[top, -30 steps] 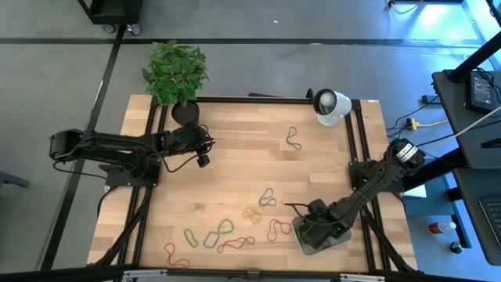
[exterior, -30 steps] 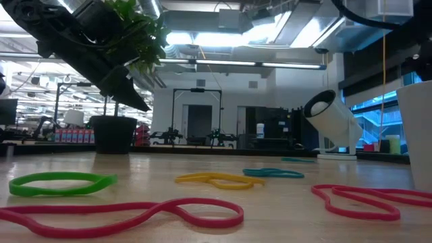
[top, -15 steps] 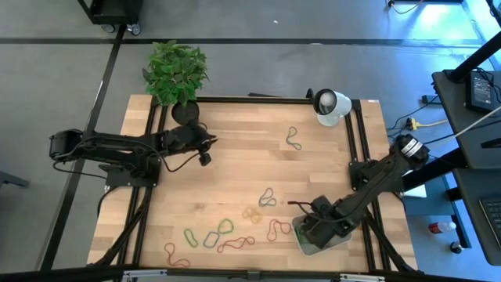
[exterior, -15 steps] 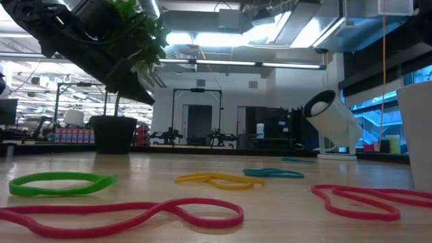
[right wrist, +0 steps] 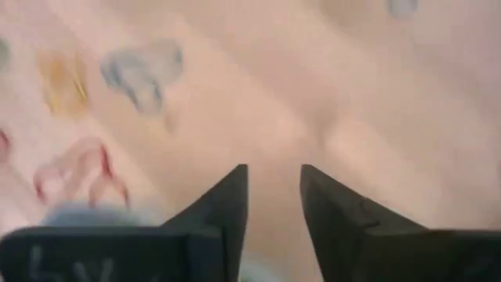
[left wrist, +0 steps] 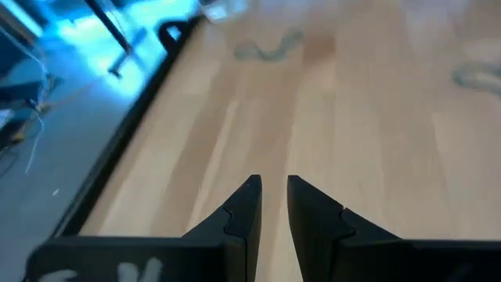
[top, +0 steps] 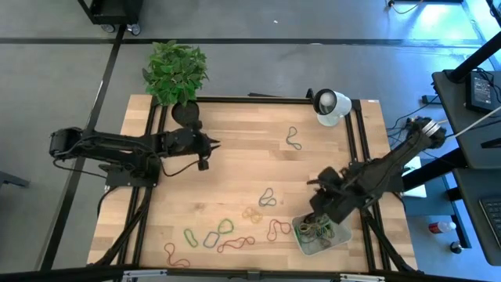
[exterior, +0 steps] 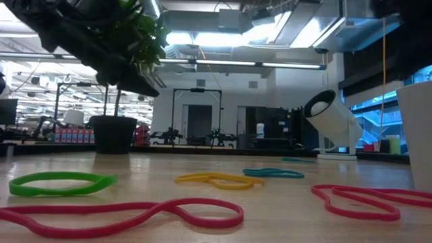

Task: Pick and place rubber bands into bin
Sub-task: Put the red rubber band into the white bin

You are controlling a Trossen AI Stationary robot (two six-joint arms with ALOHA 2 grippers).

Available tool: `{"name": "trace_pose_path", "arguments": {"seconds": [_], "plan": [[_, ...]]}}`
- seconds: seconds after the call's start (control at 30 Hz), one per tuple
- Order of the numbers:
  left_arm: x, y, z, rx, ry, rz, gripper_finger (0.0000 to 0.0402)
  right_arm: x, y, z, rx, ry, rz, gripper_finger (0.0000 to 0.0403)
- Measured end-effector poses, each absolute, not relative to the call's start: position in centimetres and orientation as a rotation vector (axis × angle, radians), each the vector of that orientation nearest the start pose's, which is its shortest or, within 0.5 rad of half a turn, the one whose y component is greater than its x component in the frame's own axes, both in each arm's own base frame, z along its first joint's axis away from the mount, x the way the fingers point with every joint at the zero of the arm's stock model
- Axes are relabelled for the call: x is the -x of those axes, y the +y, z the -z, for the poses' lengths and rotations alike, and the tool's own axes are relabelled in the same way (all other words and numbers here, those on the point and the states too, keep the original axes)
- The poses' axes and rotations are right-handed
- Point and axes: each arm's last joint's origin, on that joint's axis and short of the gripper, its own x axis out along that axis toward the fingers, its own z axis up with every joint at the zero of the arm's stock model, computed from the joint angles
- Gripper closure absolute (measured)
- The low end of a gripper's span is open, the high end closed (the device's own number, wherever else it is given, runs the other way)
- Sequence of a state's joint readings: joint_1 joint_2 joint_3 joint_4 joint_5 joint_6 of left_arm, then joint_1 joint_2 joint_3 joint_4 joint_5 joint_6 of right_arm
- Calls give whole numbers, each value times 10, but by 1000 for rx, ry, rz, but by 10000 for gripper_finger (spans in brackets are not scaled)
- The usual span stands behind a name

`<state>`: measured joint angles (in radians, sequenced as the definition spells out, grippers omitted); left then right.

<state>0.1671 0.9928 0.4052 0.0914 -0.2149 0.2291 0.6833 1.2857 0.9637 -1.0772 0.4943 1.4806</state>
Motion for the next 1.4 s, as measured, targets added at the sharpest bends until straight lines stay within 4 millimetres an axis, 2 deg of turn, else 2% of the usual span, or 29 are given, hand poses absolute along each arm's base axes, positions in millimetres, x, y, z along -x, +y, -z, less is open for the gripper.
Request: {"name": "trace_pose_path", "arguments": {"seconds": [0.23, 0.37, 0.47, 0.73, 0.93, 1.23, 1.4], "plan": [[-197, 11, -208, -289, 794, -315, 343, -174, 94, -206, -429, 558, 474, 346], [-196, -7, -211, -207, 926, -296, 343, -176, 87, -186, -372, 405, 386, 368], [-195, -22, -210, -139, 1061, -309, 343, -176, 84, -179, -298, 343, 339, 379], [-204, -71, -216, 20, 1312, -385, 343, -176, 83, -178, -169, 336, 309, 388], [-204, -112, -213, 103, 1424, -409, 343, -176, 83, -177, -226, 330, 313, 388], [-183, -177, -211, 285, 1502, -390, 343, -171, 96, -178, -207, 350, 193, 388], [-173, -204, -214, 552, 1544, -534, 343, -166, 103, -178, -193, 355, 152, 388]]}}
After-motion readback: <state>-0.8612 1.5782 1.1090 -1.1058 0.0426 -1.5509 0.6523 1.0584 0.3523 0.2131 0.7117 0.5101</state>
